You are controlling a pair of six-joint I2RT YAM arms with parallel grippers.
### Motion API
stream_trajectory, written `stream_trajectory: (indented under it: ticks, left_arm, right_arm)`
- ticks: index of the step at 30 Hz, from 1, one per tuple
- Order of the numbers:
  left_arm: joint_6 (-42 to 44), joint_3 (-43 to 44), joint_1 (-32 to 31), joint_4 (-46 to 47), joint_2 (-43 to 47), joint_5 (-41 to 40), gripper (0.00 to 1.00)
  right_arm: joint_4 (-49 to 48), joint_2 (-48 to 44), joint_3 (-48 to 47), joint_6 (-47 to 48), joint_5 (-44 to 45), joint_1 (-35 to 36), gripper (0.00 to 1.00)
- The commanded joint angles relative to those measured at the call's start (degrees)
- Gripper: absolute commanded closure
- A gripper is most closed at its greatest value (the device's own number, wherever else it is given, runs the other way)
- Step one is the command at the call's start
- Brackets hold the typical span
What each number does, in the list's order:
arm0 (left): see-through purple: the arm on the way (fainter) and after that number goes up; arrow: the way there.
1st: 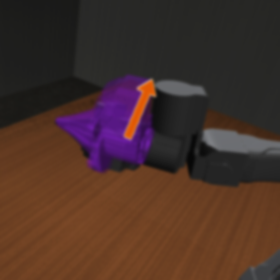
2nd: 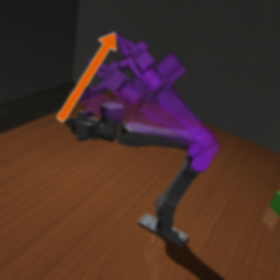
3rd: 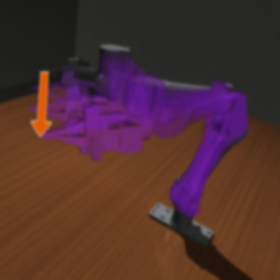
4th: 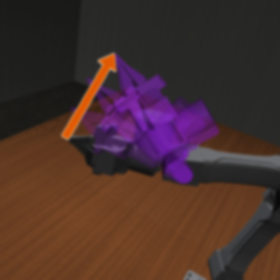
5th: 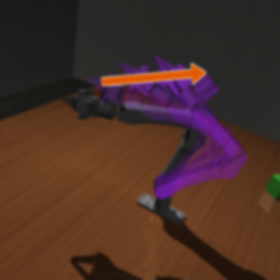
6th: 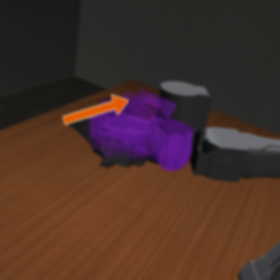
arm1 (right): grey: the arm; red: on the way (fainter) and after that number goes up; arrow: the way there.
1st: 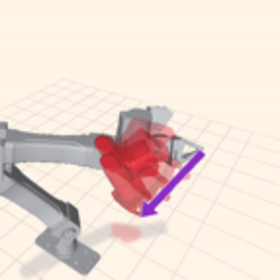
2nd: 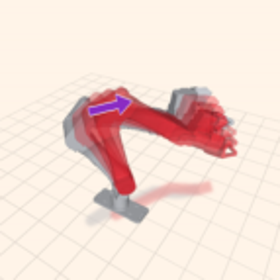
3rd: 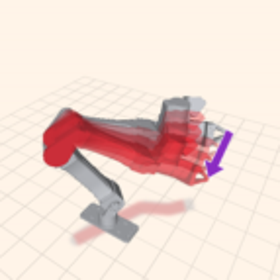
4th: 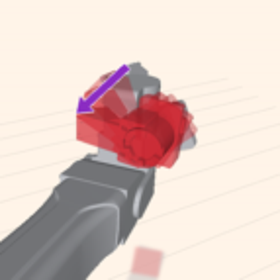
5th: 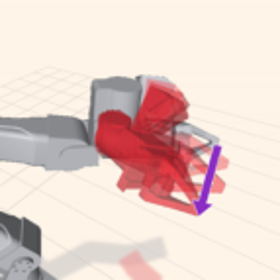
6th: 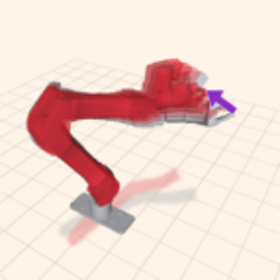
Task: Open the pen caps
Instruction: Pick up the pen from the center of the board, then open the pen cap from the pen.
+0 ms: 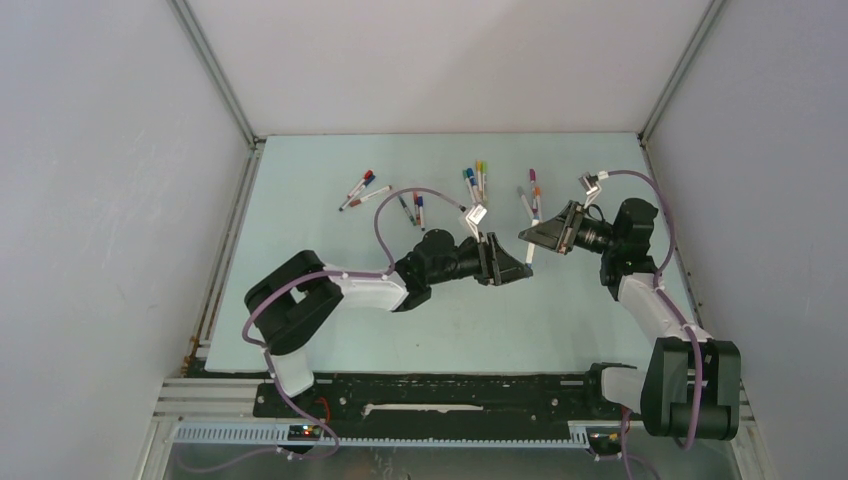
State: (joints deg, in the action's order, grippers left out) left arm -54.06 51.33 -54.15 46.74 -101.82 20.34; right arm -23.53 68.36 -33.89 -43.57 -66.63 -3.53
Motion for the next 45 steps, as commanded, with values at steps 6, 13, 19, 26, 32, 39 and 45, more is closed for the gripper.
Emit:
stream_trajectory:
  ticks: [6,13,19,26,32,39,45]
  left_arm:
    - [-0.3,3.3,-0.4,1.5,-0.2,0.8,0.49]
    - [-0.9,3.1,-0.5,2.8,-0.1,1.1,0.53]
    - [-1.8,3.5,-0.6,3.8,-0.3,1.3,0.55]
    - [-2.7,3.5,-0.6,5.3,-1.0,2.2,0.64]
    - [-3.1,3.7,-0.6,6.6,-1.6,3.2,0.91]
    - [-3.4,2.6,-0.6,8.1,-2.1,5.2,1.0]
    - [-2.1,2.6,-0.6,5.8,-1.5,7.1,1.0]
  right_arm:
    - [-2.2,-0.1,-0.2,-0.6,-0.5,0.0,1.0]
    - [-2.0,-0.1,-0.2,-0.2,-0.4,0.4,1.0]
    - [-1.8,0.0,-0.2,0.3,-0.4,1.0,1.0]
    - [-1.8,-0.1,-0.2,0.4,-0.4,1.2,1.0]
    - [-1.8,-0.1,-0.2,0.9,-0.3,1.4,1.0]
    - [-4.0,0.9,-5.7,0.6,-0.5,0.6,1.0]
    - [-3.5,5.4,-19.6,-0.8,1.8,0.5,1.0]
